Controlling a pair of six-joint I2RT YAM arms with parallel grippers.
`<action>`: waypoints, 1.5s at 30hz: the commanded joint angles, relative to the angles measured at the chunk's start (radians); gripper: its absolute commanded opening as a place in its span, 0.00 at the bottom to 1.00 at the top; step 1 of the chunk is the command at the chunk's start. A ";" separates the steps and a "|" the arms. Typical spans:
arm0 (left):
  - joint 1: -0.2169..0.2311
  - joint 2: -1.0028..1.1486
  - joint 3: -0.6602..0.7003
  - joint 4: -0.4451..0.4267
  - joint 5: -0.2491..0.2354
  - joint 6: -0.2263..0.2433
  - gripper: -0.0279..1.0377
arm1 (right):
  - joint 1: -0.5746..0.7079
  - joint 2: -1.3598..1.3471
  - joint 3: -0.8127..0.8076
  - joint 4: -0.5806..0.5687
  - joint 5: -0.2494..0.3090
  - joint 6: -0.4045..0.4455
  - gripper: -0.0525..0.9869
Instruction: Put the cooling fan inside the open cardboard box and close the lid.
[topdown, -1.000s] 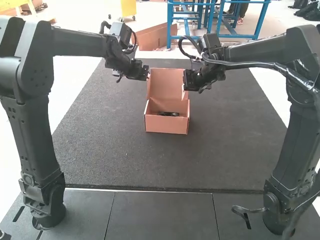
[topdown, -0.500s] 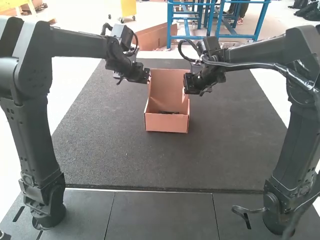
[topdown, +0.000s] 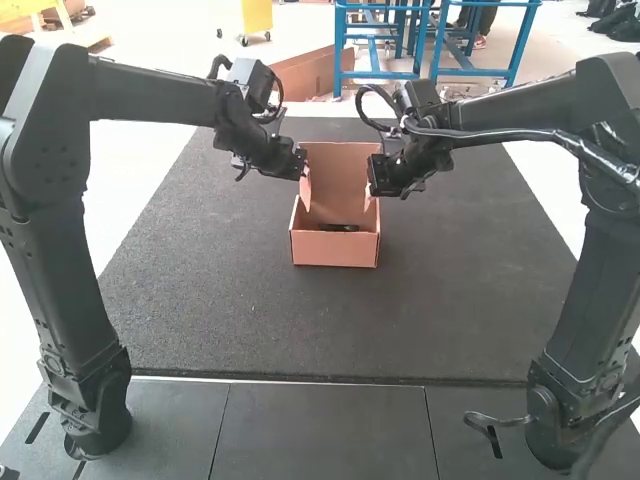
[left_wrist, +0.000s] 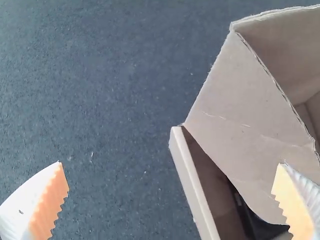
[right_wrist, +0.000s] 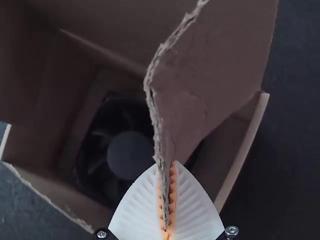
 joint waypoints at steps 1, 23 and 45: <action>-0.007 -0.058 -0.021 -0.003 0.022 0.004 0.93 | 0.027 -0.032 -0.016 -0.010 -0.007 -0.010 0.04; -0.010 -0.187 -0.198 0.011 0.024 0.012 0.93 | 0.044 -0.066 -0.125 -0.031 0.073 -0.069 0.04; 0.094 -0.304 -0.307 0.037 -0.122 0.034 0.93 | 0.009 -0.178 -0.005 -0.159 0.073 -0.056 0.93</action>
